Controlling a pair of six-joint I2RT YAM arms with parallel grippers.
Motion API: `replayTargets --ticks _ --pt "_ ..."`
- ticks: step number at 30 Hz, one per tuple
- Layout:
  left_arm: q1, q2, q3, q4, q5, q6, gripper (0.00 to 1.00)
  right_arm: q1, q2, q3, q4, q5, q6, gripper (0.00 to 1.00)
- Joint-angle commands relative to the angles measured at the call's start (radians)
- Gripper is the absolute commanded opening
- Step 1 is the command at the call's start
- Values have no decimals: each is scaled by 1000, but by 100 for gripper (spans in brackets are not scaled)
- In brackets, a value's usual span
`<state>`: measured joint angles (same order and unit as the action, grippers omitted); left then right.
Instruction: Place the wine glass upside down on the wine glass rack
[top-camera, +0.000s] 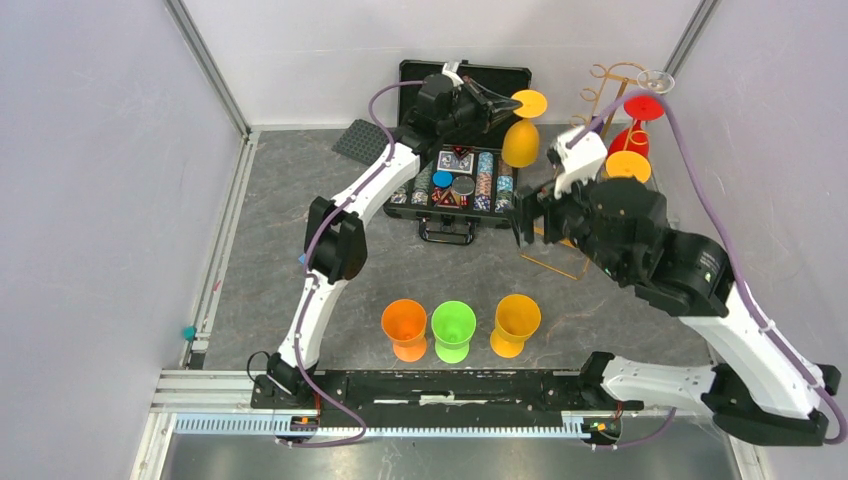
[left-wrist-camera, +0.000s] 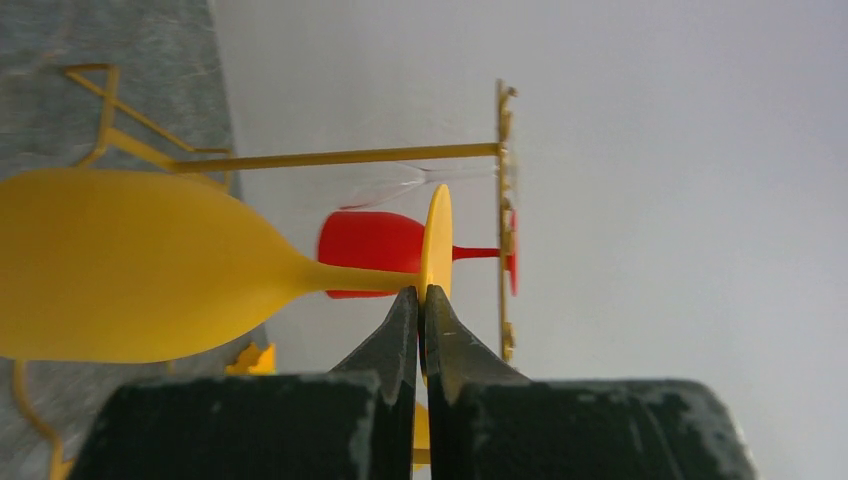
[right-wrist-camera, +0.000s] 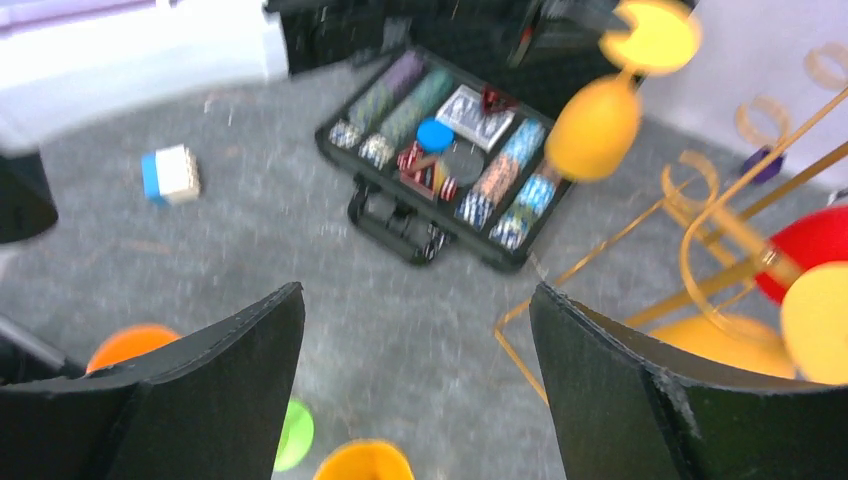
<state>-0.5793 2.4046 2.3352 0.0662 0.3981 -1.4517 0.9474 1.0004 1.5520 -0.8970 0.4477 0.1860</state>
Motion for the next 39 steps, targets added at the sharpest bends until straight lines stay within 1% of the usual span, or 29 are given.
replayTargets --ticks 1,3,5,10,13,16,21,24,27,29,32,35,39 --pt "45 -149 -51 -59 12 140 2 1 112 181 81 166 -80 88" --pt "61 -184 -83 -110 12 192 2 -11 161 251 96 236 -133 89" --pt "72 -221 -116 -141 13 235 2 -66 210 301 113 234 -177 90" --pt "92 -278 -183 -166 28 283 2 -333 329 416 87 15 -166 90" --pt "101 -293 -198 -170 55 286 2 -451 366 418 87 -28 -133 90" --pt "108 -299 -201 -173 77 282 2 -571 409 421 90 -69 -75 87" --pt "112 -314 -201 -178 97 279 2 -786 473 418 87 -237 10 83" --pt "114 -329 -218 -182 107 280 2 -876 508 409 97 -314 26 79" --pt "115 -351 -264 -145 118 258 2 -919 540 401 113 -382 26 75" --pt "116 -364 -289 -124 122 245 2 -934 560 399 124 -441 41 68" --pt "116 -372 -304 -120 127 245 2 -935 582 388 147 -521 58 61" --pt "117 -376 -310 -120 130 245 2 -935 599 380 151 -555 65 59" --pt "118 -380 -316 -120 132 247 2 -936 612 362 150 -564 61 56"
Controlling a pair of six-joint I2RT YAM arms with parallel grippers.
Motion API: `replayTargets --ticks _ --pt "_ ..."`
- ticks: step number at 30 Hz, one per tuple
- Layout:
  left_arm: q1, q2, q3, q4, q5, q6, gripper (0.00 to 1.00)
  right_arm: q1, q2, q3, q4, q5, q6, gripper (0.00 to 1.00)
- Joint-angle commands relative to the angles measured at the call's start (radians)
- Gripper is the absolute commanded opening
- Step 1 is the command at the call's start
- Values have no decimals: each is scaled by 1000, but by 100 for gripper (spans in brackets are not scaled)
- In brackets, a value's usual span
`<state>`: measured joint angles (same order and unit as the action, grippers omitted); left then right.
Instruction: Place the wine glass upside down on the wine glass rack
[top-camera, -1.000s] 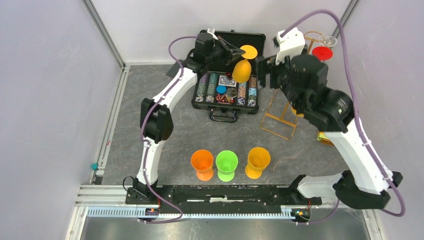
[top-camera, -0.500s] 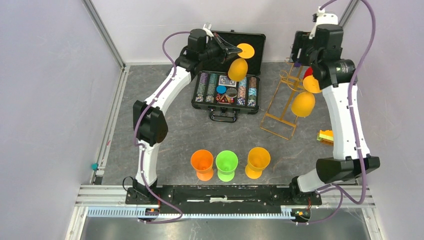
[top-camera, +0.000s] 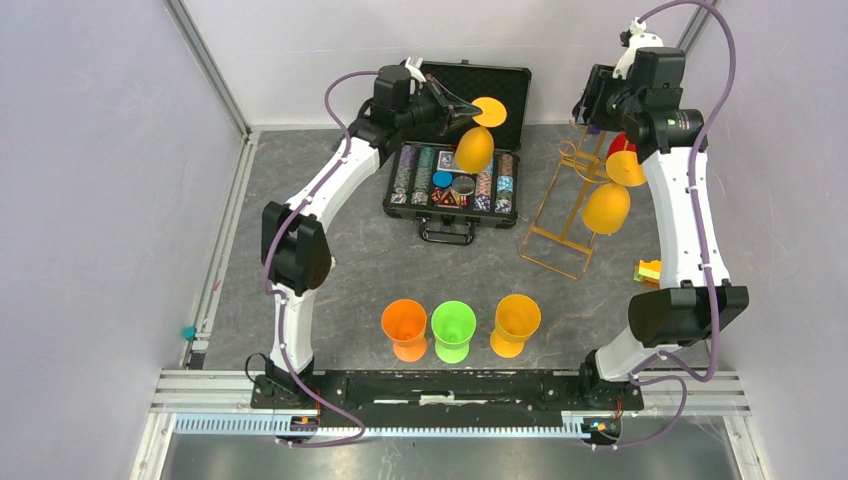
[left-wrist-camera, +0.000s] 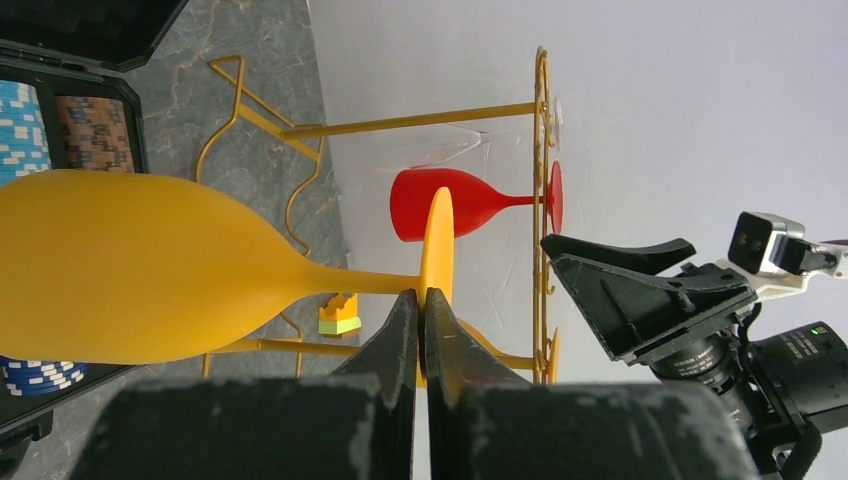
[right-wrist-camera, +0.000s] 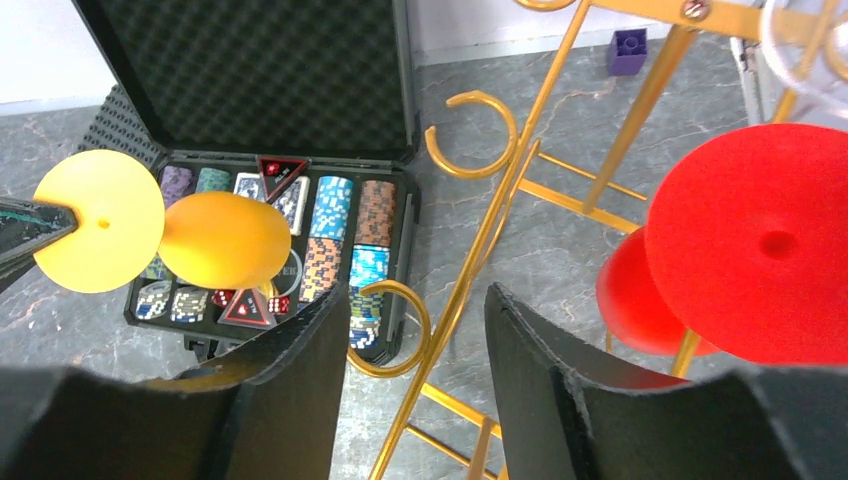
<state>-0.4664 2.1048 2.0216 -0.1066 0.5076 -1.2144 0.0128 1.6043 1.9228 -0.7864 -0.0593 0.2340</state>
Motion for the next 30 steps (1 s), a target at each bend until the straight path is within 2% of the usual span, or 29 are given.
replayTargets --ticks 1,14,17,23,25,30 --pt "6 -81 -3 53 23 9 2 -1 10 -13 40 -56 13 55" --pt "15 -79 -3 51 24 5 2 -2 -3 -62 42 -98 8 37" --pt "17 -77 -3 51 24 5 2 -4 -12 -67 41 -110 3 29" --pt "18 -78 -3 56 25 3 2 -7 -29 -68 34 -154 -8 5" --pt "20 -78 -2 59 25 -3 2 -7 -35 -64 20 -172 -12 1" --pt "22 -79 3 65 25 -12 2 -6 -57 -71 -22 -180 -25 0"
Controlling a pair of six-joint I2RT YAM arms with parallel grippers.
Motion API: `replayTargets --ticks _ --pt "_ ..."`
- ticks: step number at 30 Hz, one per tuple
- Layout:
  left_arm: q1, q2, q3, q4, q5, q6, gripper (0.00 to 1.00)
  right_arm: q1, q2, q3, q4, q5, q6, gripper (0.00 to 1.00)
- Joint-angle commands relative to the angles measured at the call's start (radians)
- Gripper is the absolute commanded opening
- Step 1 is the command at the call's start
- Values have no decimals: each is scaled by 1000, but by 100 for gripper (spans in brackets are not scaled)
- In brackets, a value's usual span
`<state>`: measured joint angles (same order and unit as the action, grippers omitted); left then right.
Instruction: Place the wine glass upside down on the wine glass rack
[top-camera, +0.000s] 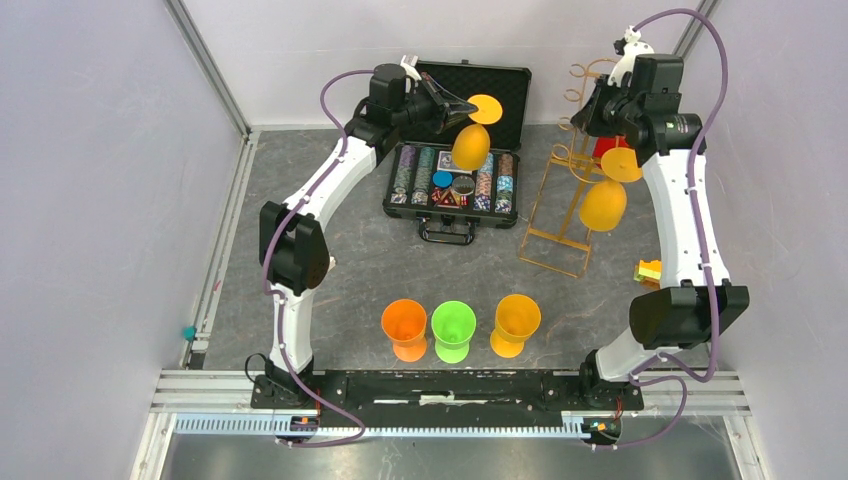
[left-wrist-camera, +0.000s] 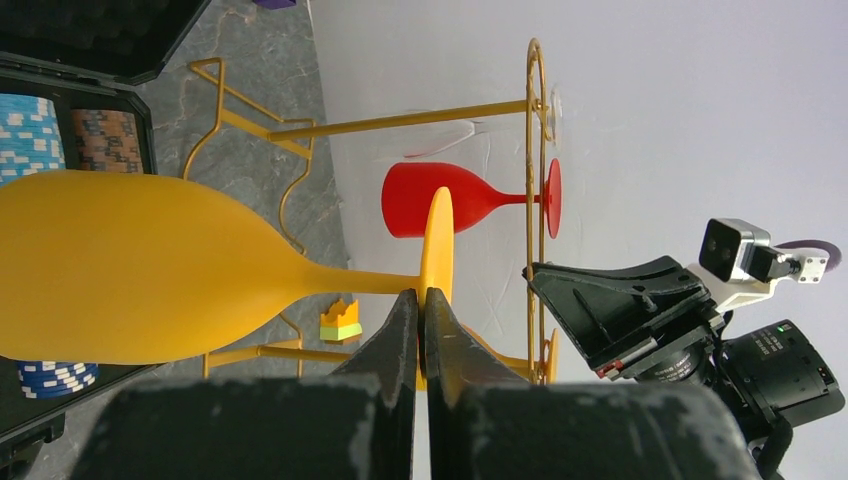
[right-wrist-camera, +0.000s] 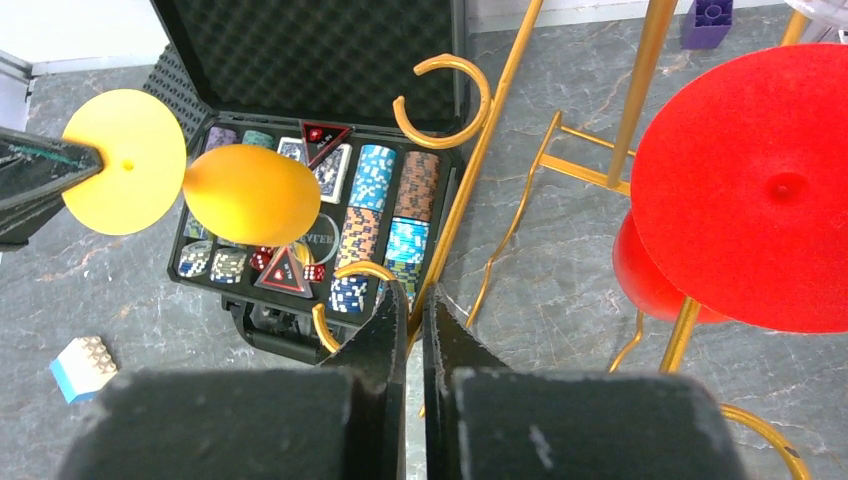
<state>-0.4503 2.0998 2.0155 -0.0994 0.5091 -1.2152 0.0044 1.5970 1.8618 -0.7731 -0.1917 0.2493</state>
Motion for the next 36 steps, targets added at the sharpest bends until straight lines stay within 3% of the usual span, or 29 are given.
replayTargets --ticks 1,9,17,21,25,27,32,36 --pt "5 -72 9 58 23 -12 2 3 -54 -13 -44 -57 -50 0" --pt "7 -70 11 77 25 -36 2 2 -79 -10 -129 -161 -96 0" --pt "7 -70 13 79 25 -44 2 1 -129 -61 -197 -165 -119 0" --pt "6 -69 13 95 31 -64 2 2 -138 -52 -183 -172 -123 25" --pt "2 -67 -12 177 44 -126 2 2 -137 8 -165 -173 -116 59" --pt "-2 -65 -14 201 44 -152 2 2 -144 20 -144 -179 -100 66" --pt "-4 -57 -16 256 42 -206 2 3 -200 2 -52 -180 -53 69" --pt "-5 -36 5 273 40 -235 2 2 -313 -131 133 -144 -35 78"
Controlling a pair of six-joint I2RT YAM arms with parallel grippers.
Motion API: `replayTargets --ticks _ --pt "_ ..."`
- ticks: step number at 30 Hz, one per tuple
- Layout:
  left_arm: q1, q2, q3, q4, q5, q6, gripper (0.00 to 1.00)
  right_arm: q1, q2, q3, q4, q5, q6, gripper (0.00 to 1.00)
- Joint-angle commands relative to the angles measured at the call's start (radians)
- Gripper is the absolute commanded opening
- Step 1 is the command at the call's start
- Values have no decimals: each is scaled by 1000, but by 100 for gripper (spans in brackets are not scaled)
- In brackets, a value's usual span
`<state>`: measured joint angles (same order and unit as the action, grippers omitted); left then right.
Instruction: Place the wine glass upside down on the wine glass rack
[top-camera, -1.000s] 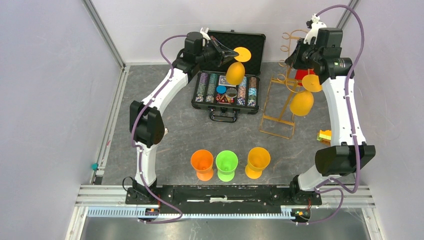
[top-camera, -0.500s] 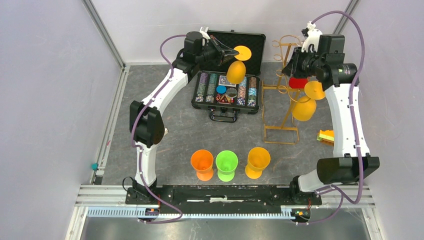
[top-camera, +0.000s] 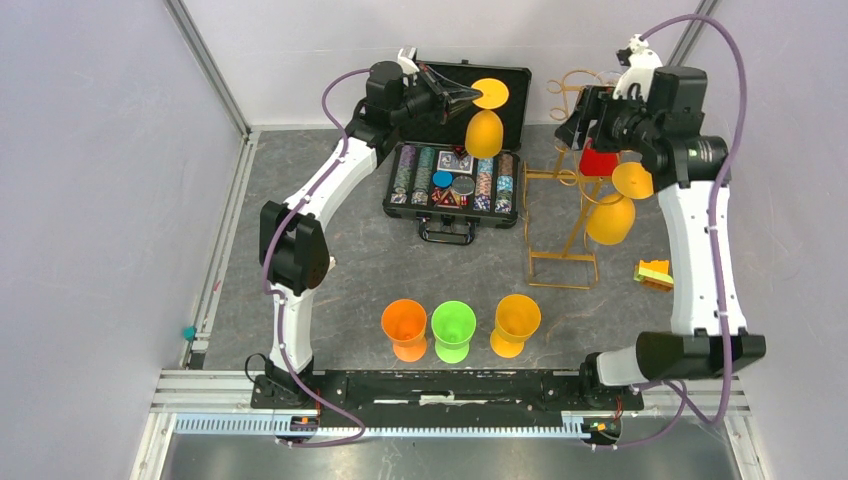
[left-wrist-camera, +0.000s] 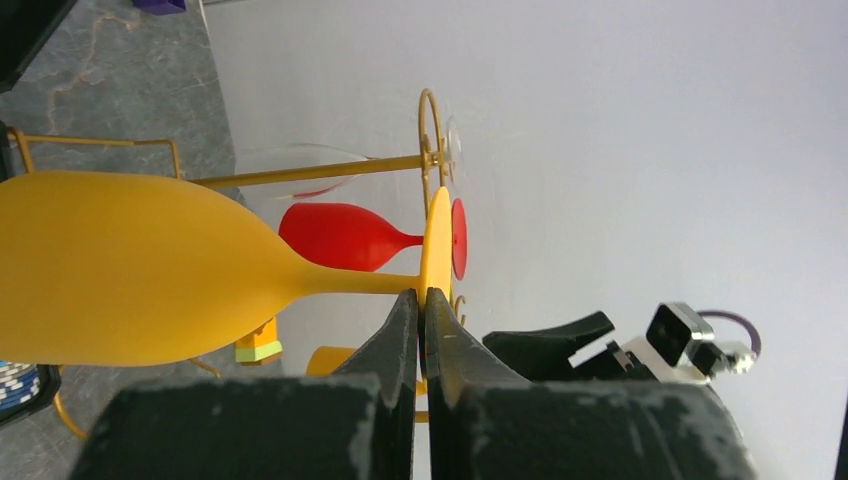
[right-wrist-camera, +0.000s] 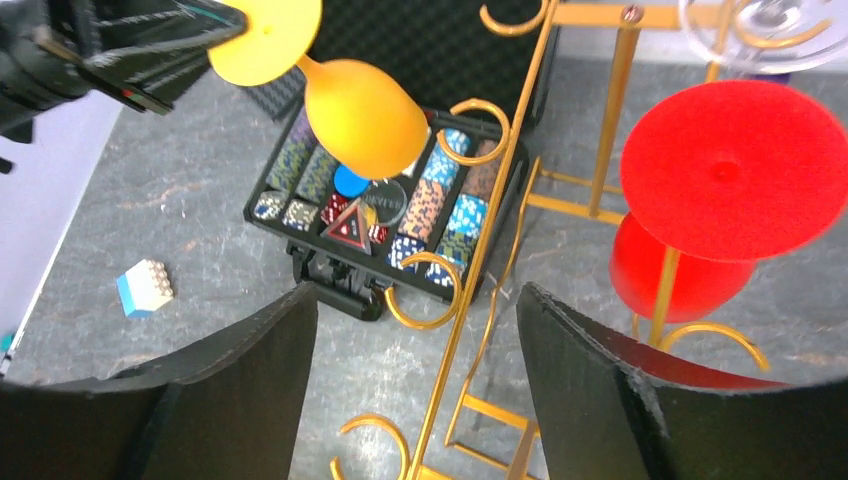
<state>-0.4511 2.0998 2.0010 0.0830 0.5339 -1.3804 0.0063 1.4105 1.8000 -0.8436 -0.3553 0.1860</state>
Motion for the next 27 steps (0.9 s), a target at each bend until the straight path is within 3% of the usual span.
replayTargets --ticks 1,4,11,20,27 --pt "-6 -26 31 90 14 -76 2 1 -159 -106 246 33 32 80" --pt "-15 5 78 90 10 -96 2 0 -224 -182 369 48 38 84" --pt "-57 88 202 75 -33 -132 2 0 -238 -186 431 -10 61 85" --pt "-128 190 373 32 -158 -95 2 1 -263 -208 415 10 17 87" --pt "-133 237 387 38 -205 -120 2 1 -273 -214 413 5 5 87"
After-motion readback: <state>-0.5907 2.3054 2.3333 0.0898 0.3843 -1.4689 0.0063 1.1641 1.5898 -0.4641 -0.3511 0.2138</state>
